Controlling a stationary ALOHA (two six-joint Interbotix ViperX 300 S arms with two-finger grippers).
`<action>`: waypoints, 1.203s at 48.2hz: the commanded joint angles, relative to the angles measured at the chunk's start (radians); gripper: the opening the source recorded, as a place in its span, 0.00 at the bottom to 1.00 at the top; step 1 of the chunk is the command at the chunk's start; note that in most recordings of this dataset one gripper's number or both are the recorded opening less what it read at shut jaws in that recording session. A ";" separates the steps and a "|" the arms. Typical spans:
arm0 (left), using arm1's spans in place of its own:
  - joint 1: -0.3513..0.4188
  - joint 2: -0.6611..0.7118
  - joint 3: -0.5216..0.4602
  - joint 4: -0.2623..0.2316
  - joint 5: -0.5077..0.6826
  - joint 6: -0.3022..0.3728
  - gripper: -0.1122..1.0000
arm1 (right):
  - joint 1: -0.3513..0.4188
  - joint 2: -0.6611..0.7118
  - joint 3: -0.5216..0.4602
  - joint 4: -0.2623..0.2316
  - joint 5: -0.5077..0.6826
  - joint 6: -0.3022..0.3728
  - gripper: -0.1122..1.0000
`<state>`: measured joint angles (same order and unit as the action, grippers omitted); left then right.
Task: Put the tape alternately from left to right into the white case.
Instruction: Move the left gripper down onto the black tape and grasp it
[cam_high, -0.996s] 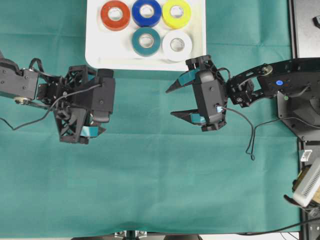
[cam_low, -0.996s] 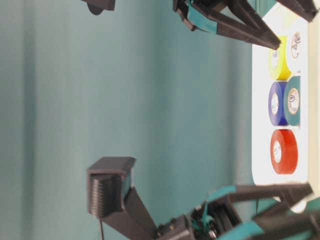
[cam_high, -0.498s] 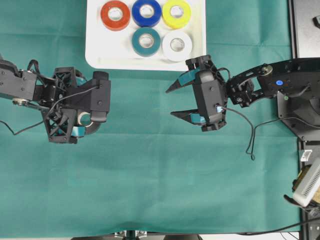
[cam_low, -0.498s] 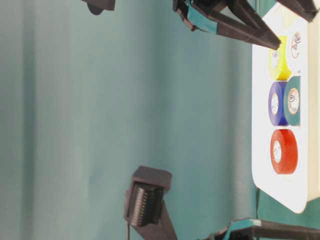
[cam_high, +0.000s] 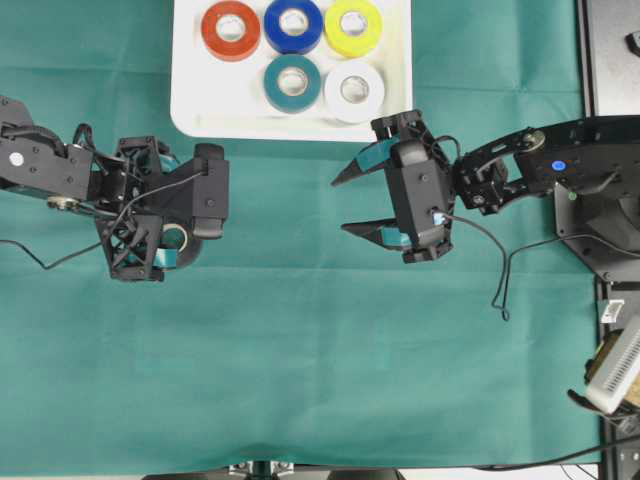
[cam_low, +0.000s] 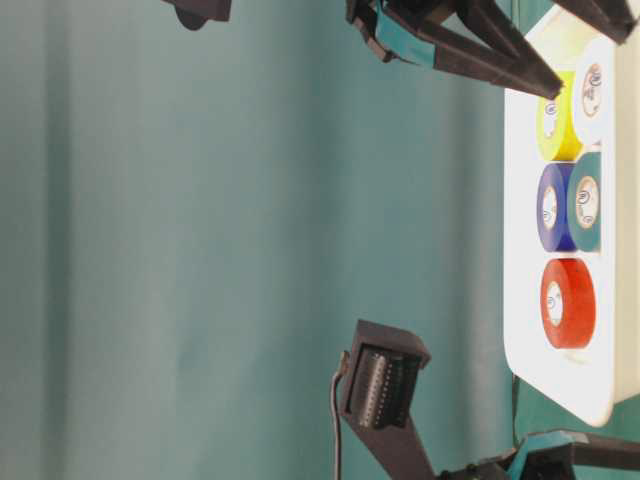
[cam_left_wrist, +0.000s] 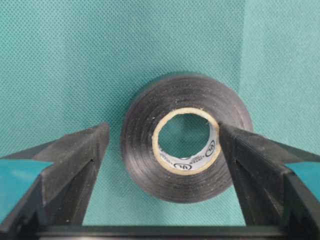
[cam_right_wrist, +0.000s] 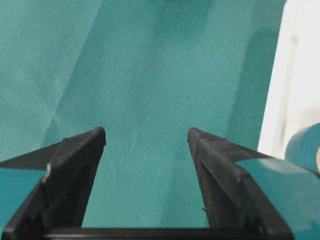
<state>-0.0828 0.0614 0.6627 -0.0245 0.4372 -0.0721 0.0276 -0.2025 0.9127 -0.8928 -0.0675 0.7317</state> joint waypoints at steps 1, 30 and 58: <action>0.017 -0.008 -0.003 0.006 -0.008 0.002 0.79 | 0.003 -0.008 -0.017 0.003 -0.005 0.002 0.75; 0.069 -0.018 0.026 0.006 -0.026 0.005 0.78 | 0.002 0.008 -0.020 0.003 -0.017 0.002 0.75; 0.061 0.000 0.035 0.005 -0.046 -0.003 0.73 | 0.003 0.008 -0.020 0.003 -0.017 0.002 0.75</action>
<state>-0.0169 0.0675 0.7102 -0.0215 0.3958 -0.0736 0.0276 -0.1871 0.9112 -0.8928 -0.0782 0.7317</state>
